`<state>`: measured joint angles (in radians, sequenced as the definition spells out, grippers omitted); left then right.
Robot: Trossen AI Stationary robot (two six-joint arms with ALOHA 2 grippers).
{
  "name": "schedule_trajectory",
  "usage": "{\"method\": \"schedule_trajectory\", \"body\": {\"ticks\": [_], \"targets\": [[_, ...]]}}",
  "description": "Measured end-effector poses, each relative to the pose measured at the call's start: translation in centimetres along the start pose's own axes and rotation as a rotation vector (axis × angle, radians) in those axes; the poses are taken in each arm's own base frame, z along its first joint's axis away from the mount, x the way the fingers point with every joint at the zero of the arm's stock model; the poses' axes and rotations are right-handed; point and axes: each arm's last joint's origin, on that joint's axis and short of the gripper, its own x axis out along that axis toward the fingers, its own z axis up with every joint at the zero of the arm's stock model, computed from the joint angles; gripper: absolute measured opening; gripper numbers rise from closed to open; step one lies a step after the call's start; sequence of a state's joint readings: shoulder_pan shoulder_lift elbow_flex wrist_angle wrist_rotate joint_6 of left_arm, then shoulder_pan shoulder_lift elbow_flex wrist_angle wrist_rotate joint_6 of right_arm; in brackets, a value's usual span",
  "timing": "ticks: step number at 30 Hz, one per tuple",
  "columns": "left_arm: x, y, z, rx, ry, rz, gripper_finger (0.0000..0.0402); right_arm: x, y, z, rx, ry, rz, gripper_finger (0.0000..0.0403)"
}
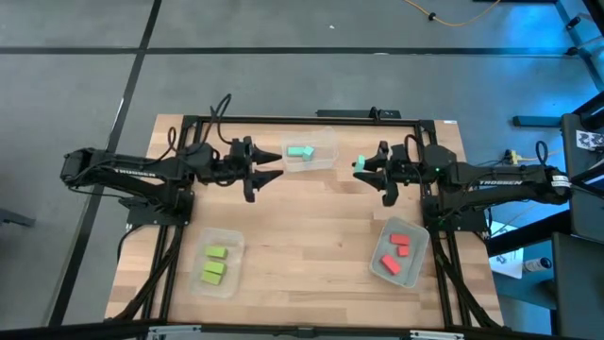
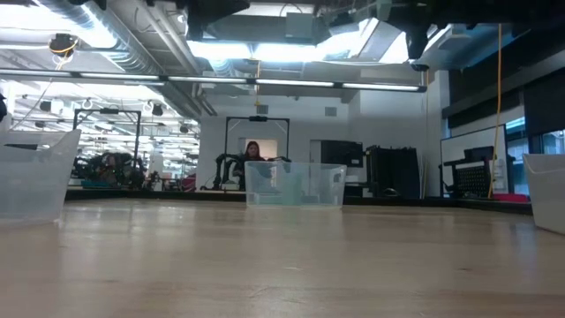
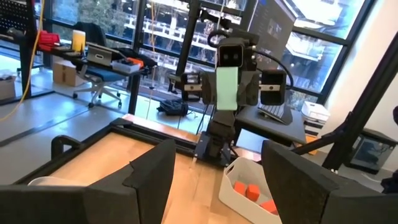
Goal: Sort & place blocks by color
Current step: Put the blue block into the top transparent bin
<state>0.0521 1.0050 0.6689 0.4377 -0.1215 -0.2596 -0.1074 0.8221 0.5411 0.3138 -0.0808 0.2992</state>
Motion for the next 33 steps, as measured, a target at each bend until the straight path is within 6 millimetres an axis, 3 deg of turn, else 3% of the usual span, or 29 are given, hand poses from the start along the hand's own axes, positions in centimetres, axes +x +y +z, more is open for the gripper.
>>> {"method": "schedule_trajectory", "body": {"ticks": [4,8,13,18,24,29,33], "targets": [[0.0,-0.1,0.4,-0.006,-0.044,-0.012,0.0230,1.1,-0.3,-0.1,0.041,0.050,-0.035,0.0133],[-0.1,-0.3,1.2,-0.015,-0.118,-0.032,0.0230,4.6,-1.7,1.5,0.023,0.185,-0.145,0.0133],[-0.1,-0.4,1.4,-0.017,-0.136,-0.036,0.0230,9.8,-6.8,1.9,0.098,0.475,-0.308,0.0133],[-0.1,-0.4,1.3,-0.017,-0.135,-0.036,0.0230,13.2,-12.7,-0.4,0.207,0.683,-0.438,0.0133],[-0.1,-0.3,1.4,-0.019,-0.141,-0.013,0.0230,15.0,-17.7,-3.7,0.298,0.762,-0.636,0.0133],[-0.1,-0.3,1.4,-0.019,-0.142,-0.011,0.0230,15.5,-19.2,-5.9,0.347,0.792,-0.745,0.0133],[-0.1,-0.3,1.4,-0.019,-0.142,-0.011,0.0230,15.7,-19.7,-6.5,0.362,0.780,-0.779,0.0133]]}}
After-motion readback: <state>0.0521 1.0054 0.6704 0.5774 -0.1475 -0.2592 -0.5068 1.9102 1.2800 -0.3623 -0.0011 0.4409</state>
